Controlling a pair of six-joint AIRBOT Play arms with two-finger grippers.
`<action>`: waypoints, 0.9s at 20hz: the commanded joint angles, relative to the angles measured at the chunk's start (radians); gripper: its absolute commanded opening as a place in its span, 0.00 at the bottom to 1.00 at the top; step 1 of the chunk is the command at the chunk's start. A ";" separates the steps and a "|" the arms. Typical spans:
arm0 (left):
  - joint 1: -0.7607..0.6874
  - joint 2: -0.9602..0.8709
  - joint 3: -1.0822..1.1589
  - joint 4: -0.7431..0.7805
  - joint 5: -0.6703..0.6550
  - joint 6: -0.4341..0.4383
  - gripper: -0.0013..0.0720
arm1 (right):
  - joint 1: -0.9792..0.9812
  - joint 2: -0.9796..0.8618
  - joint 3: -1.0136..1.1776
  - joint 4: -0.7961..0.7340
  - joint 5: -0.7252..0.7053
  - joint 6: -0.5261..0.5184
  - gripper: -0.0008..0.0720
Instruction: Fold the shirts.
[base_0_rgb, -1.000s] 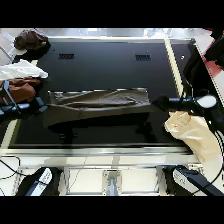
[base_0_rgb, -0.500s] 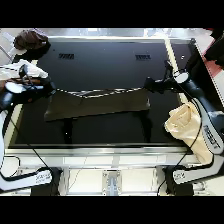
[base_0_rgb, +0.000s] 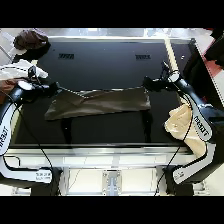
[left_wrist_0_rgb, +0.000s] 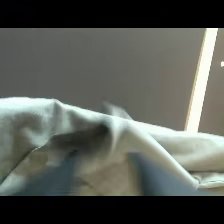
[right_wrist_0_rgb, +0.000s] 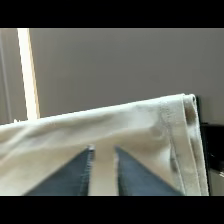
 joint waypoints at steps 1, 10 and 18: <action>0.011 0.040 0.031 -0.035 0.004 0.000 0.81 | -0.014 0.012 0.091 -0.066 0.155 0.005 0.35; -0.095 0.330 0.265 0.026 -0.176 0.205 0.75 | -0.220 0.236 0.299 -0.326 0.526 0.019 0.54; -0.412 0.150 0.617 0.423 -0.296 0.017 0.66 | -0.378 -0.068 0.299 0.110 0.689 -0.067 0.55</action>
